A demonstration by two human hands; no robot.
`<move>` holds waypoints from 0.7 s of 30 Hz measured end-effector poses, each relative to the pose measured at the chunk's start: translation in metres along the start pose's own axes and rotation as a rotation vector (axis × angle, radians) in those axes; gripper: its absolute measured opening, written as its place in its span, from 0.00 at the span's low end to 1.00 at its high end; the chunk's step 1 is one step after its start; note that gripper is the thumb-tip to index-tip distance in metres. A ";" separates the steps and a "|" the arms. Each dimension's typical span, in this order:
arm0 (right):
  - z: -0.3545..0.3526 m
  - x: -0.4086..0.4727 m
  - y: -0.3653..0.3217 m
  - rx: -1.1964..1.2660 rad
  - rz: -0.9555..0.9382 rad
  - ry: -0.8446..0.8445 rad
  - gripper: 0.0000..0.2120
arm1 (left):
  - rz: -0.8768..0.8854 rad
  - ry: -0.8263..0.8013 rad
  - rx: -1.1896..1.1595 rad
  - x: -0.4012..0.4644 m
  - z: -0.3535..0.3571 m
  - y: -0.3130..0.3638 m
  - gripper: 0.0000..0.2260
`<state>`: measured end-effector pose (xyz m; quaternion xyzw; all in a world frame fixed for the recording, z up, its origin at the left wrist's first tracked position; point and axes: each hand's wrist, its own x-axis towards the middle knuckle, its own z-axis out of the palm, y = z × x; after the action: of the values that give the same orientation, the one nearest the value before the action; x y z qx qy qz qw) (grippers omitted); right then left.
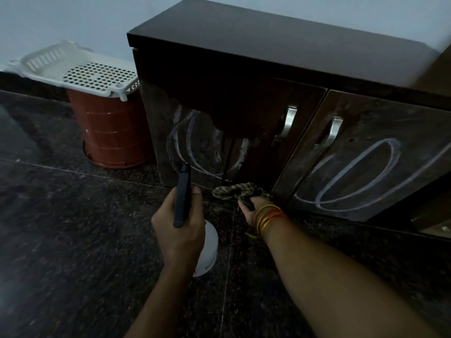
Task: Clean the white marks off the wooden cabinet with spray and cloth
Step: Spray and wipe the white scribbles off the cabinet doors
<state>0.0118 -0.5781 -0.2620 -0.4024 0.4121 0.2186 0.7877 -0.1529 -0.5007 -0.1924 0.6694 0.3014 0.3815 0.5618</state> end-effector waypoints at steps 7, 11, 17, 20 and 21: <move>0.000 -0.001 0.002 -0.204 -0.087 -0.108 0.22 | 0.016 0.001 0.020 0.001 -0.001 0.000 0.15; 0.017 -0.017 0.002 -0.194 -0.164 -0.071 0.22 | 0.008 0.003 0.012 0.004 0.001 -0.001 0.15; 0.037 -0.060 0.004 -0.455 -1.008 -0.011 0.21 | 0.032 -0.015 0.004 0.014 0.004 0.004 0.14; 0.032 -0.079 0.002 -0.737 -1.517 -0.061 0.22 | 0.041 0.003 -0.003 0.020 -0.002 0.003 0.15; 0.031 -0.080 -0.001 -0.812 -1.660 -0.061 0.19 | 0.049 0.016 -0.004 0.022 -0.005 0.004 0.15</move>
<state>-0.0184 -0.5548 -0.1850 -0.8082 -0.1375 -0.2777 0.5008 -0.1453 -0.4807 -0.1849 0.6723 0.2886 0.4011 0.5512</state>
